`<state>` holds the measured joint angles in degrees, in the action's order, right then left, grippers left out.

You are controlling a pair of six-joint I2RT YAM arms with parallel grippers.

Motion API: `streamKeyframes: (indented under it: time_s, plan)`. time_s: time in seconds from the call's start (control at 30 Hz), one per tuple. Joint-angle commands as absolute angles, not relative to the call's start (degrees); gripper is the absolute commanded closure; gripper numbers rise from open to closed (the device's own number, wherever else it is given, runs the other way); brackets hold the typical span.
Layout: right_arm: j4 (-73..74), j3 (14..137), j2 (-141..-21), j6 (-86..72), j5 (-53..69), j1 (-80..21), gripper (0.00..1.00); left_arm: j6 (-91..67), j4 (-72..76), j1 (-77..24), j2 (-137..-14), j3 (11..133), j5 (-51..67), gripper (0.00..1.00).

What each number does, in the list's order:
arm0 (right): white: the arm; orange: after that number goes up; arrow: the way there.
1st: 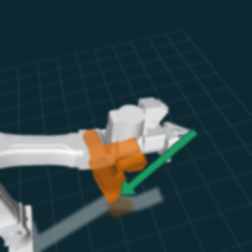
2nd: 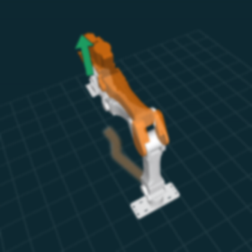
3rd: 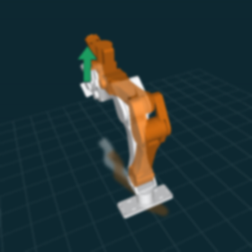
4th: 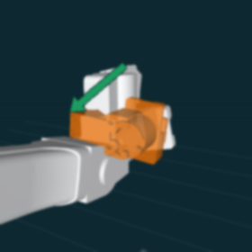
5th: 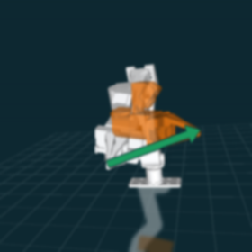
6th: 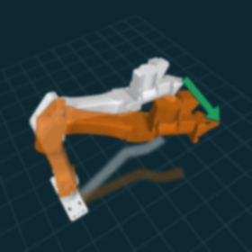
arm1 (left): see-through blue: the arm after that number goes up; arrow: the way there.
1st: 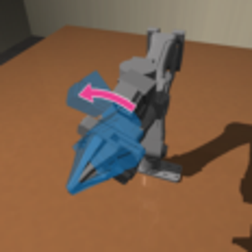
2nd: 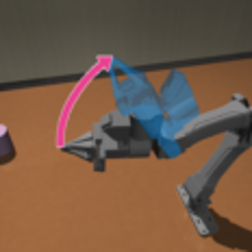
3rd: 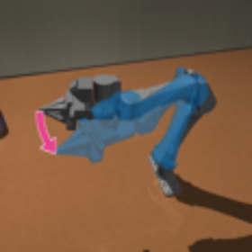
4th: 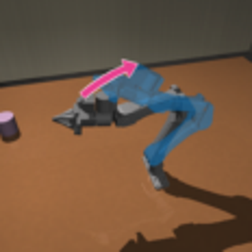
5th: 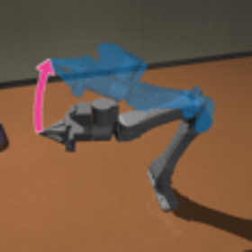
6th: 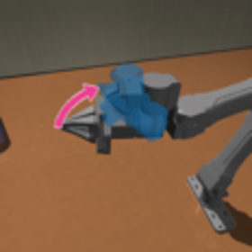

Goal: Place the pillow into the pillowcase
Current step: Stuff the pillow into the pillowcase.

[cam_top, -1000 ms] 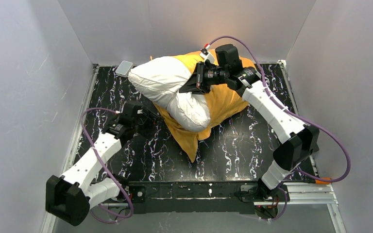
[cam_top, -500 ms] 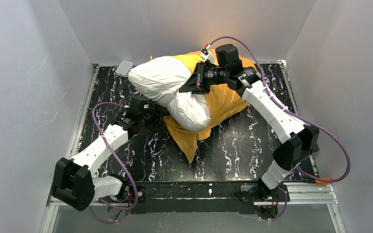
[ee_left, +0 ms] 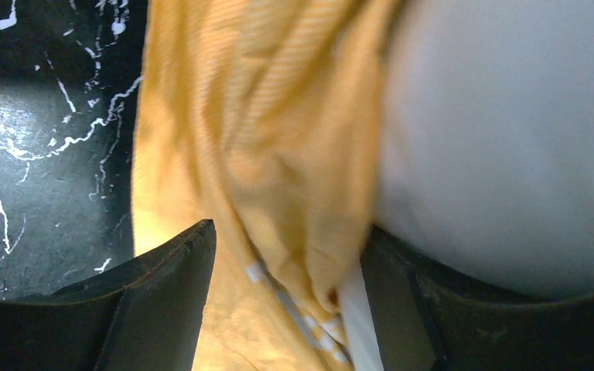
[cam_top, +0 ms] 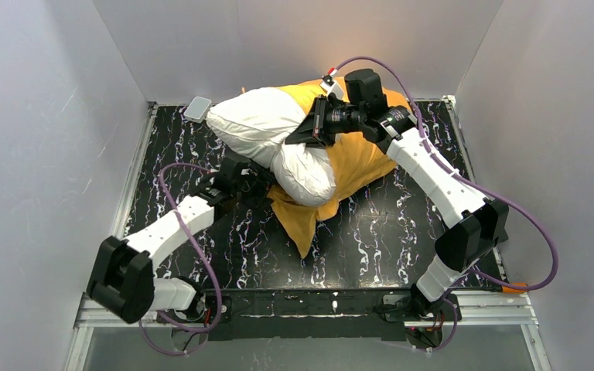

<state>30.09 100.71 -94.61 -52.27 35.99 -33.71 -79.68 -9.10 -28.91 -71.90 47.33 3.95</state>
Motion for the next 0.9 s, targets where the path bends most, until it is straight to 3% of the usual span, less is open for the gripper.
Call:
streamKeyframes:
  time_s: [0.0,0.1,0.17,0.4,0.87]
  plan:
    - [22.59,103.58,-92.3,-54.27,35.62,-32.43,0.99,-81.34,-8.15,-29.97,-78.16,48.28,5.25,0.35]
    - [22.33,104.45,-92.5,-54.56,35.68,-32.43,0.99,-82.53,-9.41,-29.98,-80.51,47.44,4.21,0.38]
    - [22.37,104.85,-92.58,-54.56,35.68,-32.43,0.99,-82.66,-10.64,-29.93,-80.96,47.01,2.79,0.44]
    - [26.68,104.03,-92.24,-50.2,34.33,-32.37,0.99,-78.8,-10.66,-27.55,-75.42,46.32,2.09,0.98]
    - [38.63,103.05,-100.36,-31.15,22.97,-33.63,0.99,-80.38,-17.23,-30.19,-50.57,46.23,6.85,1.0]
